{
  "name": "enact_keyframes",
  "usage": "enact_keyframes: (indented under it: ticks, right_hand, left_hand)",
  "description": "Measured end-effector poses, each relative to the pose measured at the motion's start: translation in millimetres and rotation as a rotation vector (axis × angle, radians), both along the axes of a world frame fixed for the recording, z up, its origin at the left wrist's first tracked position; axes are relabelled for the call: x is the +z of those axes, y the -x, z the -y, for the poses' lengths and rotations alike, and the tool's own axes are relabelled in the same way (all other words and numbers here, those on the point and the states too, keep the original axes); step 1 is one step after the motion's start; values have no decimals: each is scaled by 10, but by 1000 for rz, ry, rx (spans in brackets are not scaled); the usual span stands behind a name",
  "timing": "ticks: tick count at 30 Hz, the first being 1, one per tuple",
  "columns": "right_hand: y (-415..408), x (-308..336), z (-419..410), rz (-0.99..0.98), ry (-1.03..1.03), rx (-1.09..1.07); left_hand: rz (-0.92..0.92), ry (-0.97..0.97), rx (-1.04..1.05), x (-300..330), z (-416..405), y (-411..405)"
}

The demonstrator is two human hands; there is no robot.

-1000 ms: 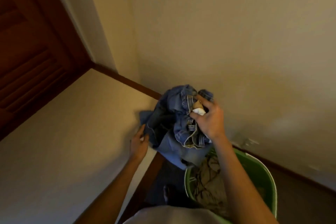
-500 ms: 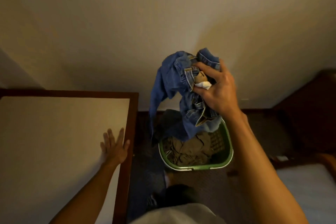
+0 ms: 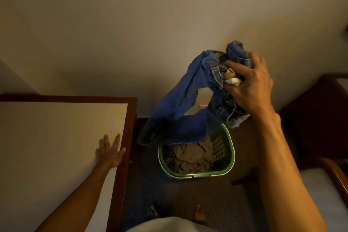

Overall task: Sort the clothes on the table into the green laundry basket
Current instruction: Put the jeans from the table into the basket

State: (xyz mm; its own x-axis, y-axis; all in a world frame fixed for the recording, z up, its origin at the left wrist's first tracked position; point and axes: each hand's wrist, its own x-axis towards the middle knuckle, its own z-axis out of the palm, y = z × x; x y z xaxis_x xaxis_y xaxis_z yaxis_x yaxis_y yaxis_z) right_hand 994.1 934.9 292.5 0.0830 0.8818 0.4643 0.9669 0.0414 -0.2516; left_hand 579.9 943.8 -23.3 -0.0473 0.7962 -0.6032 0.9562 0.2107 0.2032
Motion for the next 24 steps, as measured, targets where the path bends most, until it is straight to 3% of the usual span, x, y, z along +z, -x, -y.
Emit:
enact_keyframes:
  ticks: [4, 7, 9, 12, 14, 18, 24]
  right_hand:
    - [-273, 50, 29, 112, -120, -10]
    - [-348, -323, -31, 165, -107, -22]
    - [-323, -831, -83, 138, 54, -12]
    - [-327, -1723, -43, 75, 546, 95]
    - [-379, -2170, 107, -22, 766, 114]
    - [-529, -2536, 369, -230, 923, 109]
    - [-716, -2729, 386, -314, 1010, 114]
  left_hand:
    - [-19, -1, 40, 1, -29, -77]
    - [-8, -9, 112, 18, -6, -210]
    - [19, -11, 191, 34, 19, -369]
    - [54, -12, 268, 40, 82, -572]
    - [54, -12, 266, 13, 145, -610]
    - [19, -48, 211, -49, 275, -541]
    - [27, -80, 273, 8, 258, -844]
